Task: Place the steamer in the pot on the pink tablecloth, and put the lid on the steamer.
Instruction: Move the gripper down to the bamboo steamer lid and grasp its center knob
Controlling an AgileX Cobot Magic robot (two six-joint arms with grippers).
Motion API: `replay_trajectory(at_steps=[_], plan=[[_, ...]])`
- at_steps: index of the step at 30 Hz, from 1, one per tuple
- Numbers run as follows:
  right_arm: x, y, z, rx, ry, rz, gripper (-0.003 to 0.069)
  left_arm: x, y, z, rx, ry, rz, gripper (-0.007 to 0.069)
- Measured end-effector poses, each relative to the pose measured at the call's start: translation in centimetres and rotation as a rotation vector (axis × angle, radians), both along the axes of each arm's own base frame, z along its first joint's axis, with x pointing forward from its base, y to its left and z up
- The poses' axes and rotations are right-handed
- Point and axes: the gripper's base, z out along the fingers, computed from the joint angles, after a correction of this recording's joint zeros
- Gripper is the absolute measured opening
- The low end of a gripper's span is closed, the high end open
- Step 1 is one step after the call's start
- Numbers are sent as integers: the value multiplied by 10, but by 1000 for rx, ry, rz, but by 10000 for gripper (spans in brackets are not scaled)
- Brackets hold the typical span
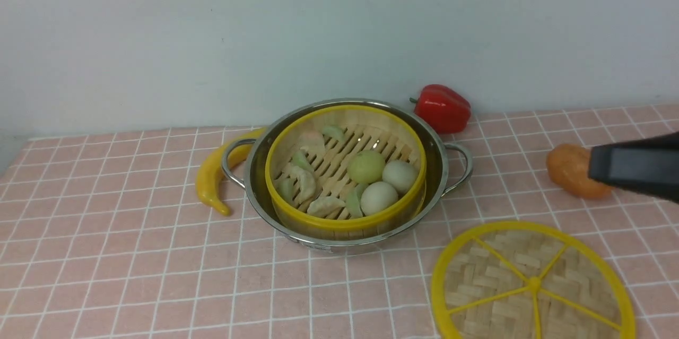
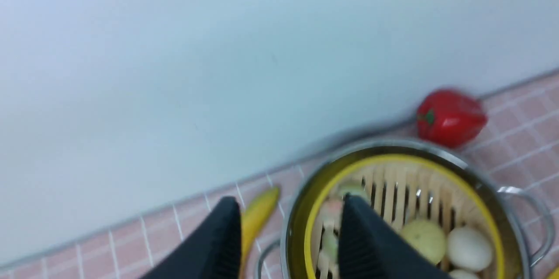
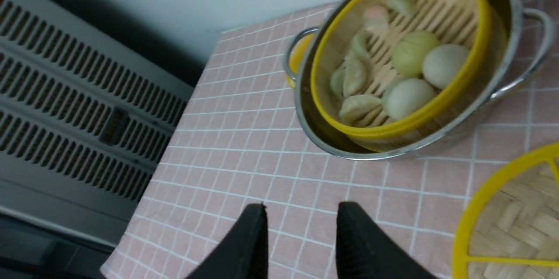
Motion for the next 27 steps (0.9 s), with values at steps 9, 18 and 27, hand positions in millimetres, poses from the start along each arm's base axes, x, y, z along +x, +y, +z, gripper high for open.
replay_trajectory(at_steps=[9,18,27], plan=[[5,28,-11,27,68,204,240,-131,29,76,-91,-276,-23,89],[-19,106,-28,-62,46,445,240,-215,46,32,-106,-205,-61,21],[34,102,-99,-709,283,210,240,-286,63,-48,-79,-191,-75,21]])
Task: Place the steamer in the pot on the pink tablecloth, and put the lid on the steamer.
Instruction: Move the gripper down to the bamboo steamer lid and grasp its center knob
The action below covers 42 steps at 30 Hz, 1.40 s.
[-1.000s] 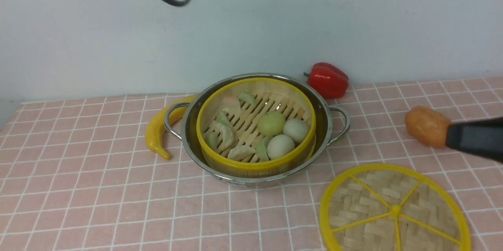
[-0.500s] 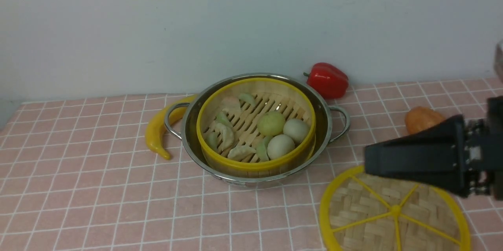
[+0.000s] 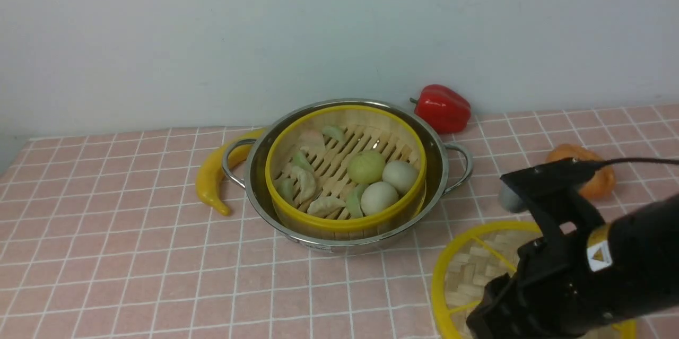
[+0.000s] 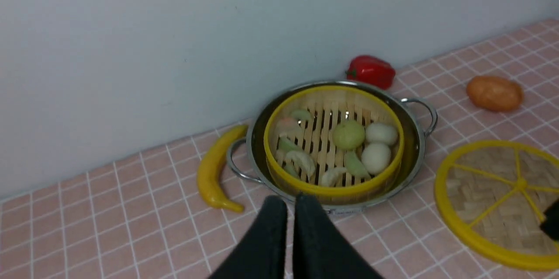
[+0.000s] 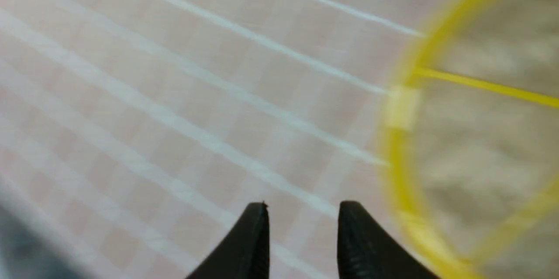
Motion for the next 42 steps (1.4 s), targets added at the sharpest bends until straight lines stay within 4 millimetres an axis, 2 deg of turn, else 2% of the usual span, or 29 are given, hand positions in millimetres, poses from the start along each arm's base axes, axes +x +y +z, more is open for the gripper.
replay_trajectory(at_steps=[1,2,4,7,10,15,20,26,35,42], plan=[[3,-1,-1,-32,2,-9,240,-2,1,-3,-6,-17,1,21],[15,-2,-4,-136,-7,-41,240,-12,2,-18,-33,-73,-3,21],[29,-2,-5,-234,-28,-58,240,-19,4,-35,-56,-126,-3,21],[40,-1,-6,-302,-40,-65,240,-23,5,-57,-64,-146,0,21],[51,-3,-15,-328,-17,-94,240,-20,4,-82,-58,-107,0,21],[72,-29,-23,-297,28,-204,240,-10,0,-110,-57,-13,-11,21],[84,-40,-22,-165,45,-229,240,-3,-4,-123,-74,13,-19,21],[84,-37,-25,-124,68,-193,240,2,-4,-129,-80,8,-15,21],[96,-35,-61,-205,149,-191,240,3,-5,-128,-87,-12,-13,21],[99,-34,-75,-223,176,-191,240,3,-5,-128,-87,-11,-13,21]])
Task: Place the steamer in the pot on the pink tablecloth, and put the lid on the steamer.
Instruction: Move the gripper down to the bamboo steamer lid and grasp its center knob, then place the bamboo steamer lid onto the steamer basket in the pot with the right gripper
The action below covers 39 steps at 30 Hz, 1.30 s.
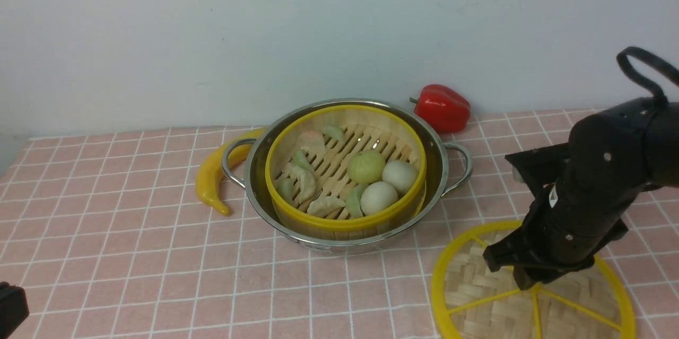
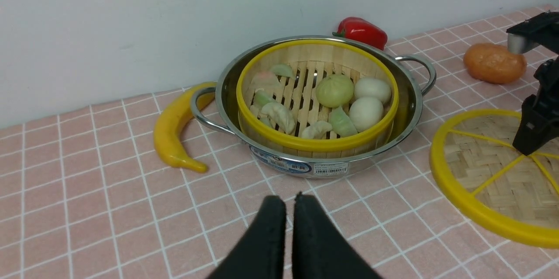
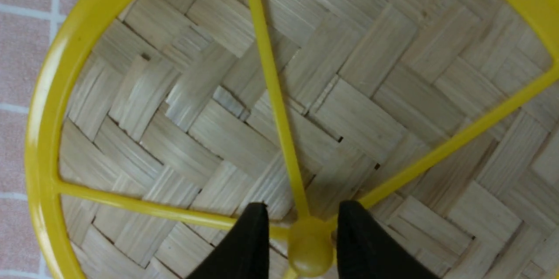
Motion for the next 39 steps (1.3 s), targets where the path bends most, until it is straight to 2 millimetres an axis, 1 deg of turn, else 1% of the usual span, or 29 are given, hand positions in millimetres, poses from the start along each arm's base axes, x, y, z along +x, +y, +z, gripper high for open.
replay_trajectory(at_steps=[5,7,9,15,18,20,22,23,24,25,26,27,28,29,30,31,32,33,34,35,36,38,39], plan=[[1,0,-4,-12,10,0,231,0,0,0,0,0,0,21],[1,0,-4,-13,10,-4,199,0,0,0,0,0,0,21],[1,0,-4,-13,12,-6,149,0,0,0,0,0,0,21],[0,-2,-2,-38,36,4,146,0,0,0,0,0,0,21],[-3,-7,5,-101,93,23,146,0,0,0,0,0,0,21],[-4,-11,22,-158,107,33,146,0,0,0,0,-1,0,21],[-2,-13,31,-176,96,35,146,0,0,0,0,-1,0,21],[1,-14,45,-193,56,38,146,0,0,0,-1,-2,0,21],[3,-14,49,-193,43,38,146,0,0,0,-1,-2,0,21],[9,-13,68,-177,-25,33,146,0,0,0,-1,-2,0,21],[12,-11,77,-162,-56,30,146,0,0,0,-1,-2,0,21],[17,-7,92,-128,-103,28,146,0,0,0,-1,-2,0,21],[17,-7,93,-124,-102,27,146,0,0,0,-1,-2,0,21],[25,0,115,-55,-161,27,146,0,0,0,-1,-2,0,21],[25,2,117,-48,-165,29,146,0,0,0,-1,-2,0,21],[34,15,139,29,-221,51,146,0,0,0,-1,-2,0,21],[34,17,141,36,-226,56,146,0,0,0,-1,-2,0,21],[41,28,153,79,-261,77,146,0,0,0,-1,-2,0,21],[42,30,154,88,-264,80,146,0,0,0,-1,-2,0,21],[49,45,161,121,-289,107,146,0,0,0,-1,-2,0,21],[58,58,164,142,-308,126,146,0,0,0,-1,-2,0,21],[70,76,162,162,-321,150,146,0,0,0,-1,-2,0,21],[73,80,158,161,-314,154,146,0,0,0,-1,-2,0,21]])
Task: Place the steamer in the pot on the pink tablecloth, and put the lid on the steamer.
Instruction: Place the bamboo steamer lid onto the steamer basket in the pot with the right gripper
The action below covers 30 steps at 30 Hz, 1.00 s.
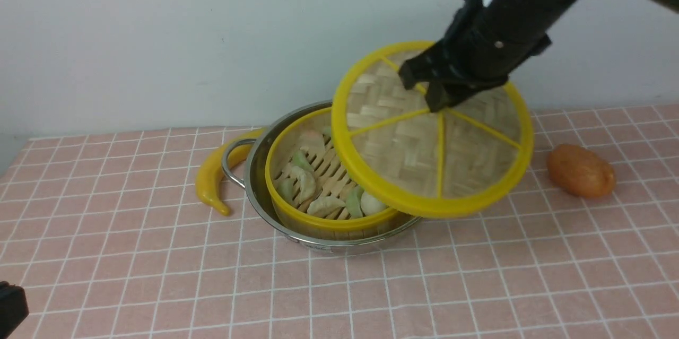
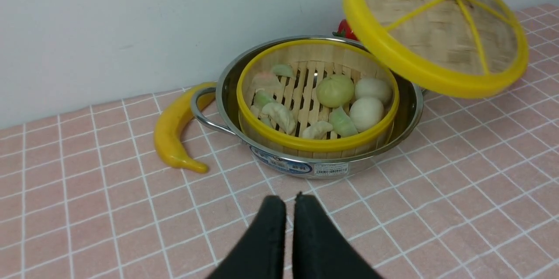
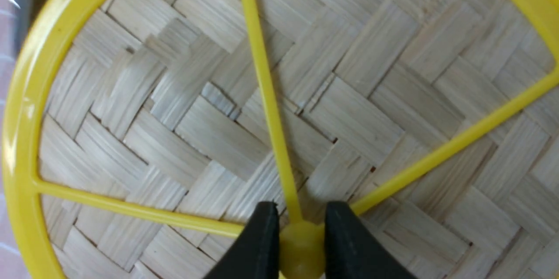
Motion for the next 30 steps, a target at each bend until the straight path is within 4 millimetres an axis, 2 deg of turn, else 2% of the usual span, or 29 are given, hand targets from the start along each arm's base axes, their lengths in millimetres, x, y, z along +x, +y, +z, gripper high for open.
replay_trajectory(at_steps=[1,2,3,5,7,10,16,30], plan=[[12,14,-7,5,-7,14,146,0,0,0,0,0,0,21],[14,16,-5,10,-16,16,146,0,0,0,0,0,0,21],[26,29,-18,11,-11,27,146,0,0,0,1,0,0,21],[33,36,-22,19,-17,32,146,0,0,0,2,-1,-1,21],[47,49,-37,33,-11,38,146,0,0,0,2,-1,-1,21],[55,57,-47,37,-11,49,146,0,0,0,3,0,-1,21],[61,67,-59,69,11,74,146,0,0,0,4,1,-2,21],[66,71,-79,34,32,120,146,0,0,0,5,4,-2,21]])
